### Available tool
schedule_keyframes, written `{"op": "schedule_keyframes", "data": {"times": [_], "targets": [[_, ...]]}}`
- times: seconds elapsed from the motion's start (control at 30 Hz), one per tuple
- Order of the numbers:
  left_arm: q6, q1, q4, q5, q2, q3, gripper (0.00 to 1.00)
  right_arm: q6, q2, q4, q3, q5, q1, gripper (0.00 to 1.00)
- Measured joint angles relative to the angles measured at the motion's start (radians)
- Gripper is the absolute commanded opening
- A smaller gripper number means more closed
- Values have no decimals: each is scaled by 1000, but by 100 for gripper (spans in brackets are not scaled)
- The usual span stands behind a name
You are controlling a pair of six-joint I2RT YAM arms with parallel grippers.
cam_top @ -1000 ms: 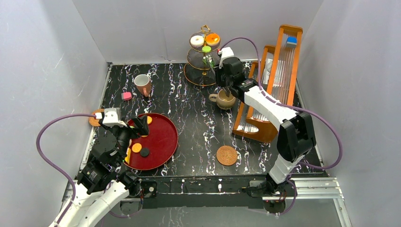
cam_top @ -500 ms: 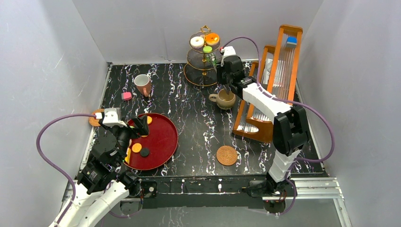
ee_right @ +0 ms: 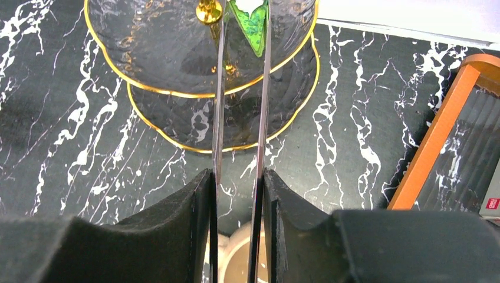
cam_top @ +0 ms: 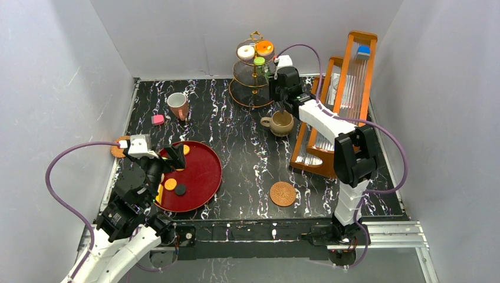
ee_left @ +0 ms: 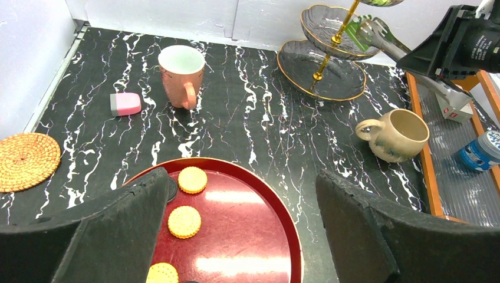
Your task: Serve the afternoon tea
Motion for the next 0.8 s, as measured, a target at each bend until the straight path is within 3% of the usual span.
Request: {"op": "schedule_keyframes", "data": {"times": [0.3, 0.8], "targets": [[0, 0, 0, 0, 0, 0, 92, -6, 51, 3, 50, 26, -5, 53], [0, 0, 0, 0, 0, -2, 92, -38, 45, -48, 69, 30, -8, 49]]}}
